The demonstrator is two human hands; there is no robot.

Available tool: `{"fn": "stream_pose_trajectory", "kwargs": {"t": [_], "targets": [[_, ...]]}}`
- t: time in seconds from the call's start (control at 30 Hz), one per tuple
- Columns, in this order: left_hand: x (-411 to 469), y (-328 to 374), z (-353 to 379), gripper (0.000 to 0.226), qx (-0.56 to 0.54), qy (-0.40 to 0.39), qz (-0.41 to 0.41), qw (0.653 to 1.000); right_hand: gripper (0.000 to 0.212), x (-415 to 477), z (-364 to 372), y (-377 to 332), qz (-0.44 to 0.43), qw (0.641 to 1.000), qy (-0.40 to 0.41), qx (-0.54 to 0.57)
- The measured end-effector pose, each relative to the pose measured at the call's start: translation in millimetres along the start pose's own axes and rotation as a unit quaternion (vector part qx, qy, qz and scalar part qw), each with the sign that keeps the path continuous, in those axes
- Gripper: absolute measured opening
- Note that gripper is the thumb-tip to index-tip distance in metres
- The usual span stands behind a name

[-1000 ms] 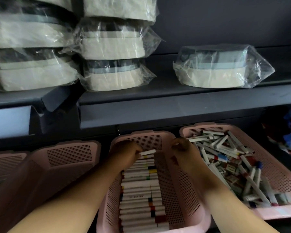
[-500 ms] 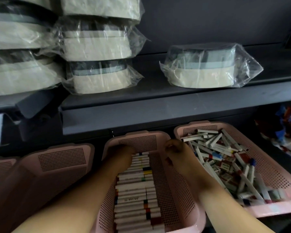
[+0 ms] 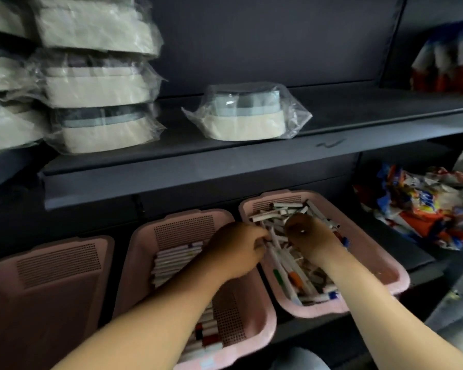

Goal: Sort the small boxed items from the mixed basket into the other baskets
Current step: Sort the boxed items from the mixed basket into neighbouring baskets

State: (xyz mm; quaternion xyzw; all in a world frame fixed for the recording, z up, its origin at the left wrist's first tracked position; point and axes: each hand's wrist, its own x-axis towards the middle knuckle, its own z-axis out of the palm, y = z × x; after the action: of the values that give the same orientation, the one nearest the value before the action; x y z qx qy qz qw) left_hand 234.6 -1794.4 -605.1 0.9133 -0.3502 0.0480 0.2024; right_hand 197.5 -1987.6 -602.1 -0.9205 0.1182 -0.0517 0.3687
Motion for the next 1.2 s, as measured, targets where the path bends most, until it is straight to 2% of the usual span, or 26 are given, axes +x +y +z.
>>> {"fn": "stream_pose_trajectory", "kwargs": {"t": [0.07,0.17,0.23,0.3,0.37,0.53,0.67,0.77,0.87,1.0,1.1,1.2], "targets": [[10,25,16,0.025,-0.025,-0.021,0.008,0.999,0.023,0,-16,24,0.053,0.997,0.008,-0.053],[23,52,43,0.023,-0.045,-0.062,0.000,0.997,0.042,-5,-32,60,0.105,0.987,0.006,-0.119],[26,64,61,0.025,-0.054,-0.098,-0.022,0.993,0.037,-13,-39,73,0.098,0.989,0.011,-0.109],[28,70,75,0.022,-0.030,-0.119,-0.041,0.992,0.036,-24,-42,76,0.119,0.974,-0.042,-0.189],[28,72,81,0.022,0.013,-0.121,-0.054,0.991,0.040,-25,-37,79,0.129,0.963,-0.058,-0.230],[26,76,80,0.026,0.090,-0.119,-0.036,0.988,0.038,-8,-25,93,0.129,0.968,-0.071,-0.205],[23,80,78,0.027,0.088,-0.096,-0.040,0.991,0.025,-11,-25,93,0.089,0.984,-0.023,-0.156],[22,80,77,0.026,0.084,-0.088,-0.050,0.991,0.023,-14,-27,94,0.091,0.991,-0.021,-0.097],[23,81,79,0.027,0.100,-0.098,-0.067,0.988,0.028,-13,-28,93,0.071,0.994,-0.020,-0.080],[28,85,83,0.035,0.168,-0.132,-0.079,0.974,0.020,-12,-31,91,0.060,0.997,0.012,-0.053],[28,86,81,0.032,0.147,-0.138,-0.075,0.977,0.014,-10,-35,89,0.078,0.996,0.028,-0.034],[25,85,78,0.019,0.088,-0.104,-0.076,0.988,0.013,-5,-37,93,0.085,0.994,0.062,0.010]]}}
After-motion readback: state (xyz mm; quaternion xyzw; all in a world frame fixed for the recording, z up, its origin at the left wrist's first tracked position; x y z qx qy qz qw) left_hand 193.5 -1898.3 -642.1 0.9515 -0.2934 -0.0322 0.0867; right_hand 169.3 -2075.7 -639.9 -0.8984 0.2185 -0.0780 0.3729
